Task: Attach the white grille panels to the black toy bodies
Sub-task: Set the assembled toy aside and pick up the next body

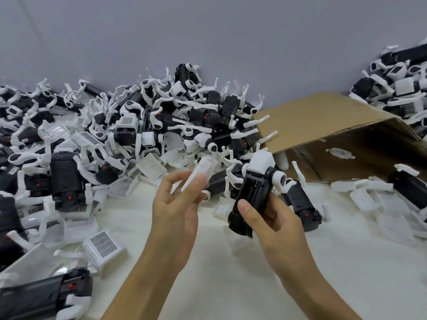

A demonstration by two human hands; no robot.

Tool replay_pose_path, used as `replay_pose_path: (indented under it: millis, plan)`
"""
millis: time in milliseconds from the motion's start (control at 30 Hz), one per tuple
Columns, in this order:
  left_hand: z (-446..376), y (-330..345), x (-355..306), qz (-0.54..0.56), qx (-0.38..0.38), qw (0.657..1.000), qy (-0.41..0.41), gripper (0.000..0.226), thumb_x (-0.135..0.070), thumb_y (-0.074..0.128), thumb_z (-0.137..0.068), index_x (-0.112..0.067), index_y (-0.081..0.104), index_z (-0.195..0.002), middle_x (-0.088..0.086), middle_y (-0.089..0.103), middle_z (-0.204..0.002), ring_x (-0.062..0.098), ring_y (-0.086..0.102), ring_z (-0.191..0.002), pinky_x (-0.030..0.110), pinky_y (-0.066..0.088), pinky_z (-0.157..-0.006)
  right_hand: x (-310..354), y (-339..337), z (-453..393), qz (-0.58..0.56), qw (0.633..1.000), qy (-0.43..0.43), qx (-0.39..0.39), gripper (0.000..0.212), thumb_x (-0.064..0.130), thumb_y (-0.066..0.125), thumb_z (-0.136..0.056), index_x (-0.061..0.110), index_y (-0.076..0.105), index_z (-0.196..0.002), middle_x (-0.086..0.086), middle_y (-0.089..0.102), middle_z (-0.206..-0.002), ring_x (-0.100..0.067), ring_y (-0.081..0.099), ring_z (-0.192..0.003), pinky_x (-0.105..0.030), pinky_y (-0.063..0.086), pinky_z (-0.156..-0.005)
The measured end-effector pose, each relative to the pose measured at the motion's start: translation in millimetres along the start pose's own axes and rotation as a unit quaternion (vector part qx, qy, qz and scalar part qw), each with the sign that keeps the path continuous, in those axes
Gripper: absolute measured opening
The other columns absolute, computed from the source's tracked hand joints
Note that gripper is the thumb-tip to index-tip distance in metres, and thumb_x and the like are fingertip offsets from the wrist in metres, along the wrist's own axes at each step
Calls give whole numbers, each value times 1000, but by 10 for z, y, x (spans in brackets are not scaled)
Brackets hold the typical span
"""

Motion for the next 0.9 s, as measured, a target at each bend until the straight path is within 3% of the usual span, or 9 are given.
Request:
replay_pose_path:
  millis: [67, 167, 233, 333, 400, 467, 567, 767, 900]
  plan:
    - [6, 4, -3, 36, 23, 999, 3, 47, -18, 73, -80, -26, 57, -124, 8, 74, -108, 28, 71, -102, 32, 58, -86, -10, -3, -2, 5, 1000, 0, 3, 26, 58, 69, -73, 55, 70, -99, 16, 77, -96, -3, 72, -92, -13, 54, -76]
    - [12, 53, -30, 86, 66, 994, -16, 60, -16, 66, -90, -45, 51, -140, 12, 68, -122, 46, 67, -110, 47, 59, -86, -38, -14, -6, 17, 1000, 0, 4, 28, 60, 70, -74, 54, 69, -101, 16, 77, -97, -4, 72, -94, -18, 57, -78]
    - [17, 67, -27, 85, 61, 994, -35, 53, -16, 64, -91, -29, 55, -142, 11, 64, -118, 47, 67, -110, 49, 59, -85, -48, -16, -5, 21, 1000, 1, 6, 25, 61, 72, -77, 54, 69, -102, 16, 77, -97, -5, 72, -94, -18, 58, -78]
    - [20, 48, -10, 38, 47, 998, -24, 26, -20, 66, -87, -9, 67, -111, 17, 67, -105, 40, 69, -108, 55, 58, -86, -48, -26, -8, 26, 1000, -1, 3, 24, 61, 70, -76, 55, 69, -99, 18, 76, -96, -3, 72, -93, -15, 56, -78]
    - [19, 32, -9, 1, 19, 1000, -9, 22, -30, 74, -82, -11, 73, -94, 15, 72, -98, 34, 72, -102, 51, 59, -85, -44, -25, -13, 29, 1000, 2, 4, 25, 64, 67, -72, 58, 68, -97, 20, 76, -95, -1, 72, -93, -15, 56, -76]
    - [9, 23, -26, -44, -3, 999, -1, 28, -40, 82, -78, -14, 80, -89, 15, 75, -98, 29, 74, -95, 36, 61, -77, -47, -25, -12, 34, 999, 4, 5, 25, 65, 66, -72, 60, 67, -97, 20, 76, -96, -1, 72, -94, -15, 56, -76]
    - [27, 35, -32, -111, 2, 994, -5, 39, -53, 72, -75, -17, 81, -88, 15, 76, -97, 23, 73, -80, 25, 52, -58, -44, -32, -9, 35, 999, -4, -1, 27, 64, 66, -73, 59, 67, -99, 20, 76, -97, -2, 72, -93, -14, 56, -75]
    - [128, 105, 50, -329, 37, 942, 59, 37, -61, 51, -92, -30, 72, -87, 7, 69, -63, 17, 65, -57, 19, 42, -49, -30, -14, 15, 72, 997, -26, 23, 26, 52, 69, -87, 52, 65, -112, 18, 75, -104, -6, 70, -100, -32, 56, -82]
    - [128, 45, 42, -415, 15, 905, 93, 36, -62, 44, -92, -39, 42, -120, -3, 72, -63, 11, 64, -53, 22, 50, -53, -45, 6, 40, 65, 996, -15, 66, 29, 45, 61, -89, 43, 67, -118, 11, 75, -107, -11, 70, -99, -29, 54, -78]
Point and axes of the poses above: each hand's wrist, its own z-axis away from the middle knuckle, its own y-axis out of the palm, x = y × z, the point moved 3 cm from there along -z, towards the middle knuckle
